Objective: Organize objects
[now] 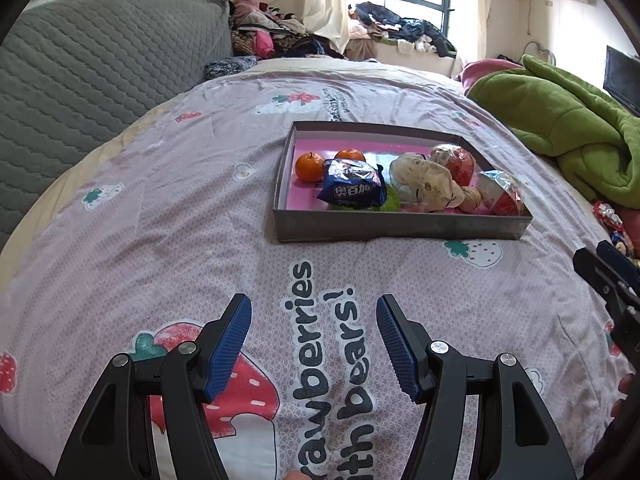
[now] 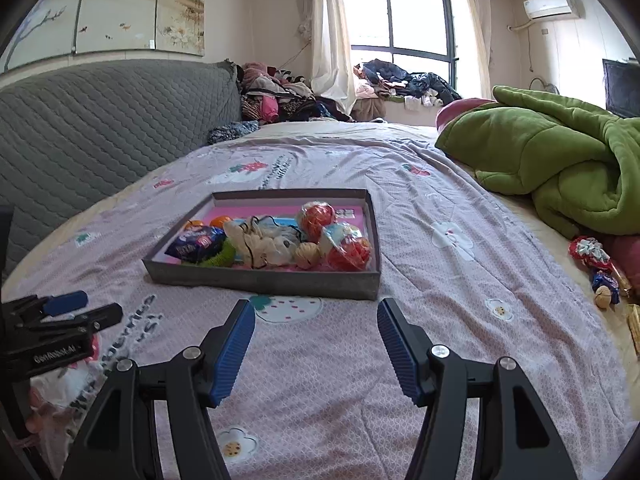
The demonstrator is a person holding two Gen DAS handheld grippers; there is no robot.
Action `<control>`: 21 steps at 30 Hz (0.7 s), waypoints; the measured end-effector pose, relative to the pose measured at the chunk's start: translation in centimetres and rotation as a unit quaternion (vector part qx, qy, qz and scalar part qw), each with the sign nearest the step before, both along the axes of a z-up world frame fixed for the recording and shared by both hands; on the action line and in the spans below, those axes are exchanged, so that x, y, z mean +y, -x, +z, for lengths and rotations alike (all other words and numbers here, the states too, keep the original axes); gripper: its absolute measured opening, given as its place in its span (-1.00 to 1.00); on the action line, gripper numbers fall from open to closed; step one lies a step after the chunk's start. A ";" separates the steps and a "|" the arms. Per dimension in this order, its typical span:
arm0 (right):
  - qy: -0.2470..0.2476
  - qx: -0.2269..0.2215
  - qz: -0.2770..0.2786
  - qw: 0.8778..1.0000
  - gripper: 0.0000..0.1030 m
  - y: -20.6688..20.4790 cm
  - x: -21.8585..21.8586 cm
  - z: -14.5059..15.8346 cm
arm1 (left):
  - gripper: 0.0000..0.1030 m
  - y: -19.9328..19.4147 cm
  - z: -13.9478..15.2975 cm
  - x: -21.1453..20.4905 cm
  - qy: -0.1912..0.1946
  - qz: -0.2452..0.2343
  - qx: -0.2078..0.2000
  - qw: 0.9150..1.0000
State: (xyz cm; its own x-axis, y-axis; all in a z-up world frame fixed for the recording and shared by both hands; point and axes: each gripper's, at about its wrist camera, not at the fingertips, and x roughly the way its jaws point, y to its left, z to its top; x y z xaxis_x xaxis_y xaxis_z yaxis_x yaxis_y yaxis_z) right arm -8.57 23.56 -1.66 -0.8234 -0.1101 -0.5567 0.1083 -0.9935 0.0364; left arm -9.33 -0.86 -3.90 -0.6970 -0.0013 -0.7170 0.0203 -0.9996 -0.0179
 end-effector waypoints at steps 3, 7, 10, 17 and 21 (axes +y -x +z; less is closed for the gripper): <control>0.002 -0.003 -0.002 1.000 0.23 0.1 0.3 -0.5 | 0.29 0.0 -0.1 0.0 0.002 0.001 0.001 1.000; 0.001 0.001 -0.005 1.000 0.23 0.0 0.5 -0.8 | 0.29 0.1 -0.2 0.0 0.002 0.002 -0.001 1.000; 0.001 0.000 -0.006 1.000 0.23 0.1 0.6 -1.1 | 0.29 0.2 -0.4 0.1 0.004 0.000 -0.002 1.000; 0.001 -0.004 -0.004 1.000 0.23 0.1 0.7 -1.8 | 0.29 0.0 -0.7 0.3 0.002 -0.008 0.009 1.000; 0.003 -0.004 -0.005 1.000 0.23 0.0 0.9 -2.2 | 0.29 -0.1 -1.0 0.5 0.007 -0.013 0.013 1.000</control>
State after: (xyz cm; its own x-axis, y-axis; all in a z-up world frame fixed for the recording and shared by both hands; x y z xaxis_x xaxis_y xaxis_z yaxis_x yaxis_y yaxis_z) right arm -8.59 24.47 -3.86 -0.8202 -0.1056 -0.5622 0.0979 -0.9942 0.0439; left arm -9.18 -0.34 -4.85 -0.7159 0.0068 -0.6982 -0.0059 -1.0000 -0.0036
